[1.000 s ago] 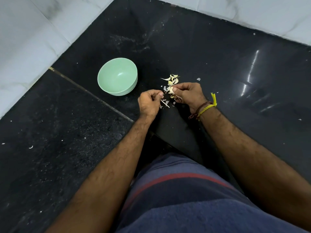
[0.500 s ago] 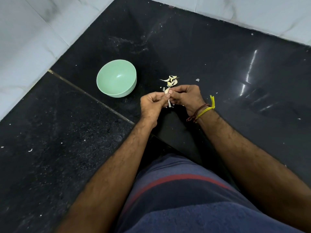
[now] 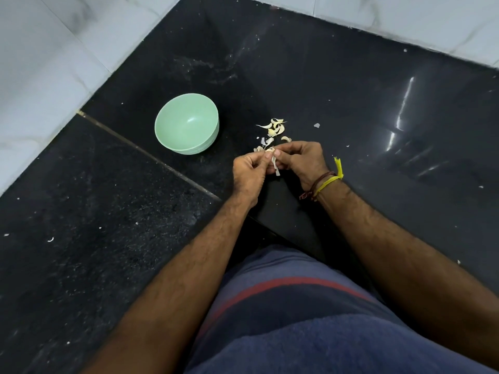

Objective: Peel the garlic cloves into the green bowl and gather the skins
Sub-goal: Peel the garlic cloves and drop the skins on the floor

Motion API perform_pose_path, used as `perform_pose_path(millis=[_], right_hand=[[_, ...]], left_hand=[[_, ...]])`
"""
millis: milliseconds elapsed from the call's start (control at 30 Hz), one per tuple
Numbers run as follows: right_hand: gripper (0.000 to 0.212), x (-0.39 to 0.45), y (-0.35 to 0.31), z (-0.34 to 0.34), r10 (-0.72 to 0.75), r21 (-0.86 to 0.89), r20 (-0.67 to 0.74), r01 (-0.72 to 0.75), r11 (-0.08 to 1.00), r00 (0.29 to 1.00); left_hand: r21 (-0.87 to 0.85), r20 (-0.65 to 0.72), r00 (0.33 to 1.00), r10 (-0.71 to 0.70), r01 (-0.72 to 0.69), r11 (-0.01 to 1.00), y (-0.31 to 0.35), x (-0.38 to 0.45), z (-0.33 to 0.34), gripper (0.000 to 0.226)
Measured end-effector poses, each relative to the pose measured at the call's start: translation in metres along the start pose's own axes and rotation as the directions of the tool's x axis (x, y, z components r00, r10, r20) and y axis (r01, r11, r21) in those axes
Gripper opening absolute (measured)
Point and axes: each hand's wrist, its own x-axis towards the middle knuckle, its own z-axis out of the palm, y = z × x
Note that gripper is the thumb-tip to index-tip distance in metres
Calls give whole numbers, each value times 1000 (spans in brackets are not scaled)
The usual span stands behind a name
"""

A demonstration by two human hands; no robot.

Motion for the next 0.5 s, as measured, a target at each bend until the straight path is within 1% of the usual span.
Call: perform_pose_path(millis=[67,133,233,400,500], right_hand=[[4,1,-1,-2,36,-2,10,-36,999,999],[8,2,-5,-3,51,-6,29,-51,999,998],[9,4,-11,-7,36,-2,36,-36,999,999],[7,10,-20,-13,-60,-152,-26,56,987,998],[6,17,-21,-13,-144,-316,-65,116,942,987]], left_hand=[[32,-12,1000,2,-1,999,-1,1,2,14],[48,-37,999,7,-5,999,-2,2,0,15],[50,-69,998,4,-1,999,-2,4,-3,13],[36,-113,993,18,-14,999,4,9,-5,8],[39,-114,993,26,-21,999,6,11,-7,7]])
